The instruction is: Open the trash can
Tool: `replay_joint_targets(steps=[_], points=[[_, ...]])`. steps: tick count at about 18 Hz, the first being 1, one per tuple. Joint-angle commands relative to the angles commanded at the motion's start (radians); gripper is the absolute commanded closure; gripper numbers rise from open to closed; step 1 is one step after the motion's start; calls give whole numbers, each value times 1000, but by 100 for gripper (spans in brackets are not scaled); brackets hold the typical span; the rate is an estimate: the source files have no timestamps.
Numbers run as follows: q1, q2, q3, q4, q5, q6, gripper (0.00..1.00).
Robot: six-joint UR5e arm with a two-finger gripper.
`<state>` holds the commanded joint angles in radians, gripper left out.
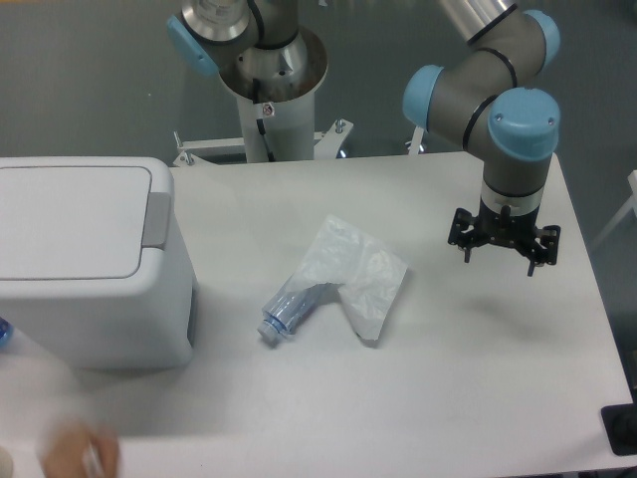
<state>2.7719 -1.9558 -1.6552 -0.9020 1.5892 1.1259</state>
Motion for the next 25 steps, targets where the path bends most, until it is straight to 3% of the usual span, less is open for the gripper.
replay_joint_targets(steps=[7, 11, 17, 20, 25], points=[[-2, 3, 0, 0, -2, -17, 0], [-15, 14, 9, -14, -15, -107, 0], [-104, 9, 43, -26, -29, -310, 0], [-107, 5, 101, -113, -55, -351, 0], [-112, 3, 238, -371, -135, -385, 0]])
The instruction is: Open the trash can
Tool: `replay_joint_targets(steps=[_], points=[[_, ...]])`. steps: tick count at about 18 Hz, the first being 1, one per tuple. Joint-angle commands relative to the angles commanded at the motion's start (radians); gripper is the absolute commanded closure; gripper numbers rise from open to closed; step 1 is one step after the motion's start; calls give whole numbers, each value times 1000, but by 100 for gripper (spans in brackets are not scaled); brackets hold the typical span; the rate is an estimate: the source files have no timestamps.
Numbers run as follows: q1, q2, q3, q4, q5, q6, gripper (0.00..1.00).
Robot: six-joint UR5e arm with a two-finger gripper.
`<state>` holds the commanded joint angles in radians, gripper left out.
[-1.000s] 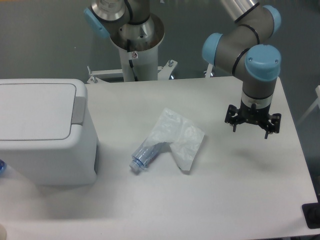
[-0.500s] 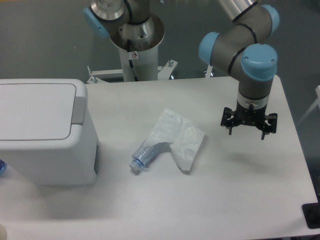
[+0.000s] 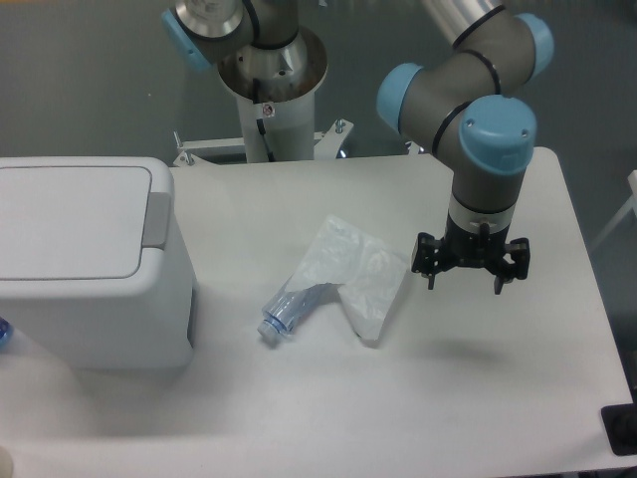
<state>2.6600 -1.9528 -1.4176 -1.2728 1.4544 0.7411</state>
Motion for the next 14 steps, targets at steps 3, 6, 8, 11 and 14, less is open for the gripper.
replay_joint_targets(steps=[3, 6, 8, 11, 14], points=[[-57, 8, 64, -84, -25, -81, 0], [-95, 14, 133, -161, -90, -150, 0], [-120, 37, 157, -197, -135, -178, 0], [-184, 75, 154, -209, -186, -215, 0], [-219, 115, 146, -241, -218, -241, 0]])
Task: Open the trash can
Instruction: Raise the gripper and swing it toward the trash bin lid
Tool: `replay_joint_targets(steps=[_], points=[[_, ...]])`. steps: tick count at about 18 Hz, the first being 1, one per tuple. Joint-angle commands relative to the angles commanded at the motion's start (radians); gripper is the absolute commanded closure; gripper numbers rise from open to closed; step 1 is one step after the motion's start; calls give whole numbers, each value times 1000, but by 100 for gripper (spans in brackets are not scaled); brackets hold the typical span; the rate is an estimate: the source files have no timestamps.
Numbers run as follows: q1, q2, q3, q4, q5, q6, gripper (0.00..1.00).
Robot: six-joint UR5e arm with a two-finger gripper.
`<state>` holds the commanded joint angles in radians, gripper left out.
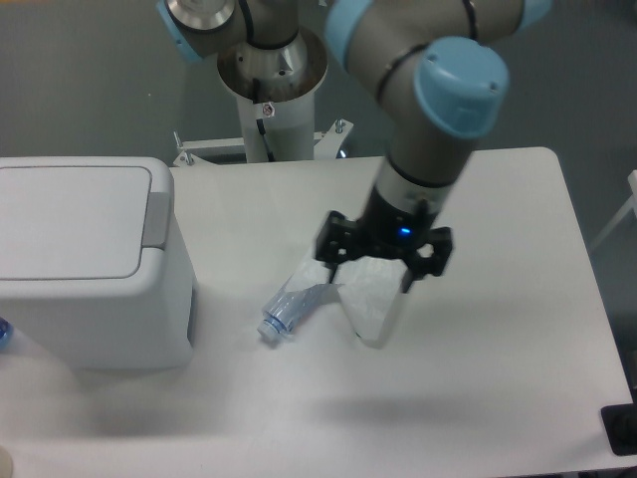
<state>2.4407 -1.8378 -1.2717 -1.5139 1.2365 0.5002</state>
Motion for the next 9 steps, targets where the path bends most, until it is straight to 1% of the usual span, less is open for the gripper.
replay_joint_targets(steps=[4, 6, 7, 9], points=[[-51, 58, -23, -17, -15, -32, 0], [-80, 90, -54, -25, -15, -35, 0], [-83, 107, -73, -23, -15, -35, 0], [-89, 120, -95, -23, -15, -40, 0]])
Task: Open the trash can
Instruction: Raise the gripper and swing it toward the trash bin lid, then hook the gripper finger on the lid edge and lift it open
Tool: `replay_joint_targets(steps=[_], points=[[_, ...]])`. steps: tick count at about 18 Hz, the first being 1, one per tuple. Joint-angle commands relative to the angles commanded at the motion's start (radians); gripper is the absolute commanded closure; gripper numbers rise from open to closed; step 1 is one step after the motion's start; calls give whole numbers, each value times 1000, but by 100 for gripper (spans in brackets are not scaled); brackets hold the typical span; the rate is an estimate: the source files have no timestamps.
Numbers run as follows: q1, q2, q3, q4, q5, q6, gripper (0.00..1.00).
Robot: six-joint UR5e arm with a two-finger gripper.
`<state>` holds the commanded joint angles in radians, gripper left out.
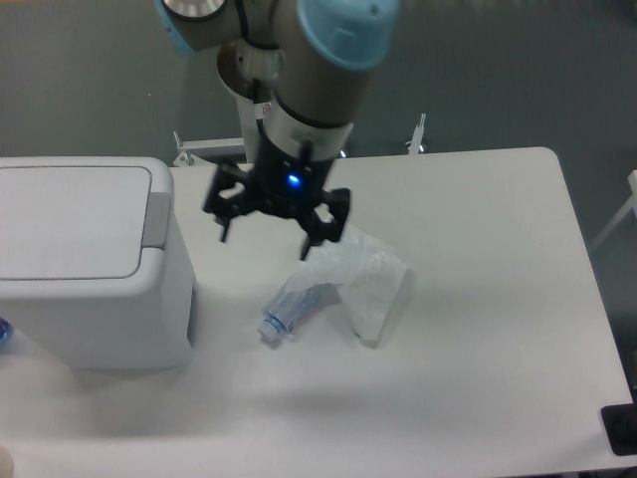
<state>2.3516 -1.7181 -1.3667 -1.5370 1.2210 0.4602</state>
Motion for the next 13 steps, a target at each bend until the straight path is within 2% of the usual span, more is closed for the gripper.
replay_joint_targets(steps=[4, 9, 13], points=[[-35, 3, -17, 8, 6, -17, 0], [-45, -8, -26, 12, 8, -22, 0], [-57, -3, -64, 18, 9, -28, 0]])
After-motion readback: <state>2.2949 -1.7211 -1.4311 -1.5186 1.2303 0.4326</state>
